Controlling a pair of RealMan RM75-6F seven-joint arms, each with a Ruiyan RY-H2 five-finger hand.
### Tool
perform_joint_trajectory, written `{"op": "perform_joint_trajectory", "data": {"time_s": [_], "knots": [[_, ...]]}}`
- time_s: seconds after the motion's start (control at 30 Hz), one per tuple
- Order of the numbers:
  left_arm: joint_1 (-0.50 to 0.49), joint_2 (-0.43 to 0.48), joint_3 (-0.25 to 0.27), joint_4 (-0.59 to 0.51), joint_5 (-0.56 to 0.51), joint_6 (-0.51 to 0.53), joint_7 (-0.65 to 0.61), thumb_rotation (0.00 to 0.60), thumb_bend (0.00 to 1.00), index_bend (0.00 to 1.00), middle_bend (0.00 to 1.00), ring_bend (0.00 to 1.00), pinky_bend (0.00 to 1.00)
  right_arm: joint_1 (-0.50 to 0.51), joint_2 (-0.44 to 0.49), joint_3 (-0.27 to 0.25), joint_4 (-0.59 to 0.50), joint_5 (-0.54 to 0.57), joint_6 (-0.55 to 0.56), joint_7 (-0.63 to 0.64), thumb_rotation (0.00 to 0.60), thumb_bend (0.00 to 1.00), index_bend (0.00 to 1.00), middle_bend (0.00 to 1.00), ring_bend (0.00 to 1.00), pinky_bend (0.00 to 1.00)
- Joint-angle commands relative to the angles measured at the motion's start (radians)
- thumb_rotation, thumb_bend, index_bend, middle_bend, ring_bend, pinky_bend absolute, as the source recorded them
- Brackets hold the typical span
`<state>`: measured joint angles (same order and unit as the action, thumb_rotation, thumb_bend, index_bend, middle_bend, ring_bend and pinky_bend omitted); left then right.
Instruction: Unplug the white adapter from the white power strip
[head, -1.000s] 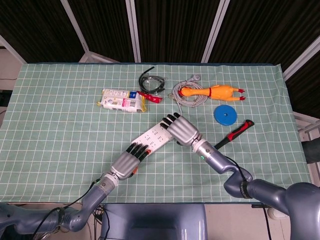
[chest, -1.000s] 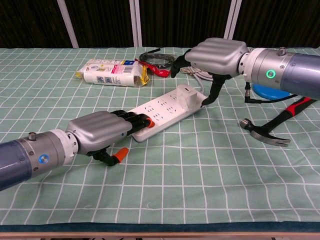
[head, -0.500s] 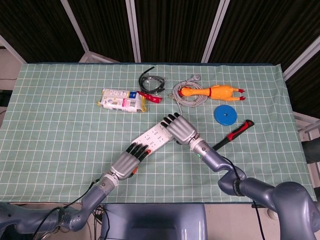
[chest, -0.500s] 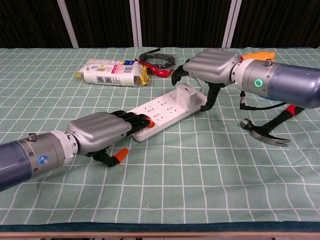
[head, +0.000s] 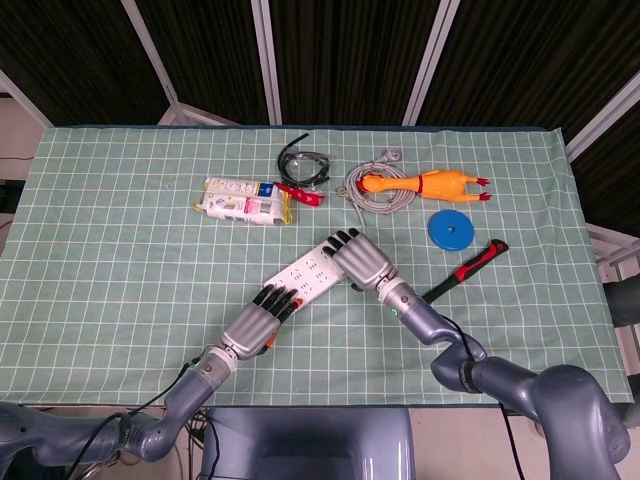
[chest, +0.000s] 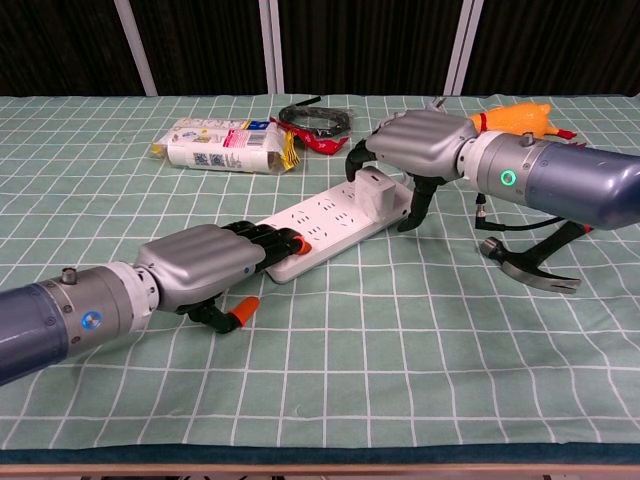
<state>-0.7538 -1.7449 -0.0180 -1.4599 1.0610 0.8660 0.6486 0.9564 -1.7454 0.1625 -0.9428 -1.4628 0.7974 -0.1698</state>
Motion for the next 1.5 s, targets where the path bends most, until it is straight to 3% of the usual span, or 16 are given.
{"op": "perform_joint_trajectory", "data": {"time_s": [0.03, 0.6, 0.83, 1.1, 1.27, 1.5], "knots": [[-0.001, -0.001, 0.003, 0.002, 0.0, 0.0, -0.003, 0.6, 0.58, 0.03, 0.01, 0.0, 0.09, 0.003, -0.014, -0.005, 0.018, 0.001, 0.004, 0.017, 0.6, 0.13, 0.3, 0.25, 0.22, 0.29], [-0.005, 0.0, 0.011, 0.01, -0.003, 0.004, -0.018, 0.6, 0.58, 0.03, 0.01, 0.0, 0.09, 0.011, -0.065, -0.018, 0.094, 0.012, 0.005, 0.051, 0.6, 0.19, 0.36, 0.26, 0.22, 0.29], [-0.006, -0.002, 0.015, 0.012, -0.003, 0.004, -0.022, 0.6, 0.58, 0.03, 0.01, 0.0, 0.09, 0.013, -0.073, -0.022, 0.108, 0.013, 0.008, 0.06, 0.6, 0.41, 0.41, 0.26, 0.22, 0.29], [-0.006, -0.004, 0.016, 0.016, -0.005, 0.005, -0.026, 0.6, 0.58, 0.03, 0.02, 0.0, 0.09, 0.013, -0.065, -0.024, 0.096, 0.012, 0.016, 0.061, 0.6, 0.55, 0.48, 0.26, 0.22, 0.29], [-0.007, -0.005, 0.02, 0.014, -0.004, 0.006, -0.025, 0.6, 0.58, 0.03, 0.02, 0.0, 0.09, 0.013, -0.06, -0.023, 0.083, 0.019, 0.016, 0.05, 0.6, 0.7, 0.54, 0.27, 0.23, 0.29], [-0.008, -0.005, 0.023, 0.012, -0.01, 0.005, -0.019, 0.6, 0.58, 0.03, 0.02, 0.0, 0.09, 0.01, -0.056, -0.015, 0.071, 0.031, 0.024, 0.034, 0.6, 0.75, 0.65, 0.27, 0.23, 0.29]]}}
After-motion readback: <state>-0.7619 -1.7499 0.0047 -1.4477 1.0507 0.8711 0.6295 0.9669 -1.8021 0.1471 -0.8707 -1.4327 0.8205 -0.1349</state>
